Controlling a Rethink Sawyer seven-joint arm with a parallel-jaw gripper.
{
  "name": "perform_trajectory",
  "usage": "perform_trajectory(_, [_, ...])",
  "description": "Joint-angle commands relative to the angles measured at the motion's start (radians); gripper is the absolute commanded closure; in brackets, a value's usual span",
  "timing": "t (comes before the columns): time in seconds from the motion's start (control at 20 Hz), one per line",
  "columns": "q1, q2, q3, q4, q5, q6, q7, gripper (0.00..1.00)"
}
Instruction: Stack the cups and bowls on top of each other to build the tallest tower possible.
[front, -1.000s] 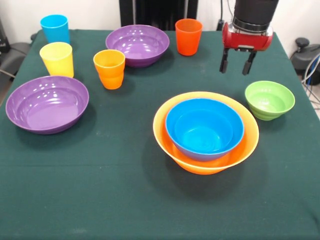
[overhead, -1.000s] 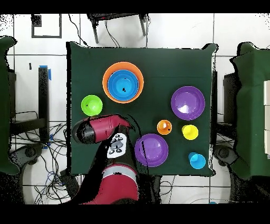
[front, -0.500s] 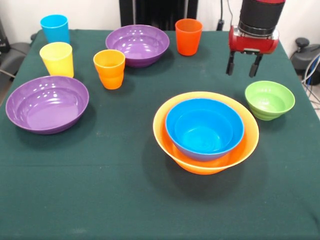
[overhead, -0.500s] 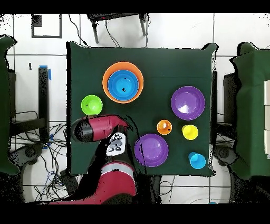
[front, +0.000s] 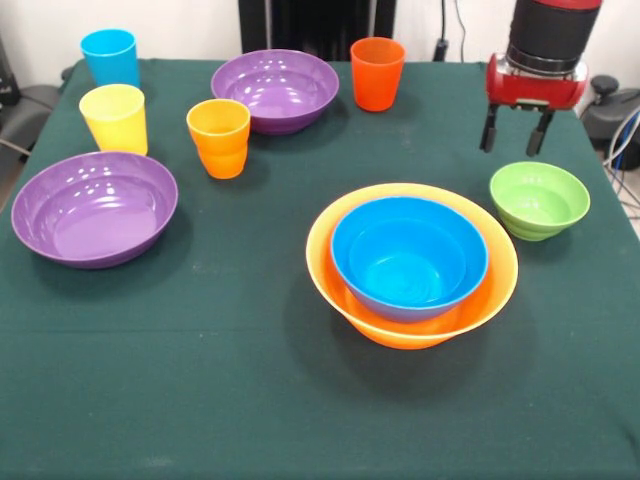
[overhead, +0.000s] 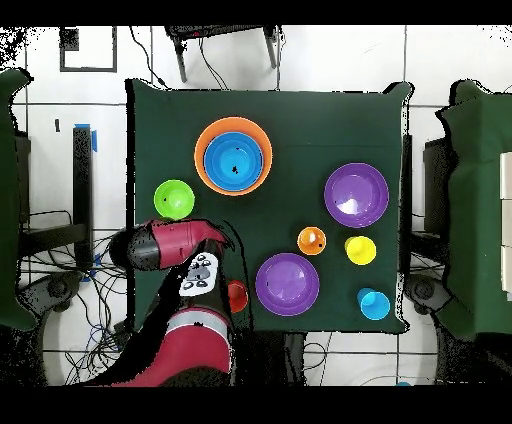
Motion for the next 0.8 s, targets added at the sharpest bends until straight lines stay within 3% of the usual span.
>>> perform_trajectory(0.05, [0.043, 0.047, 0.017, -0.098, 0.068, -0.050, 0.204, 0.00])
perform_trajectory(0.25, [0.067, 0.066, -0.006, -0.117, 0.100, -0.057, 0.210, 0.00])
perform_trajectory(0.8, [-0.005, 0.077, 0.044, -0.114, 0.110, -0.070, 0.137, 0.00])
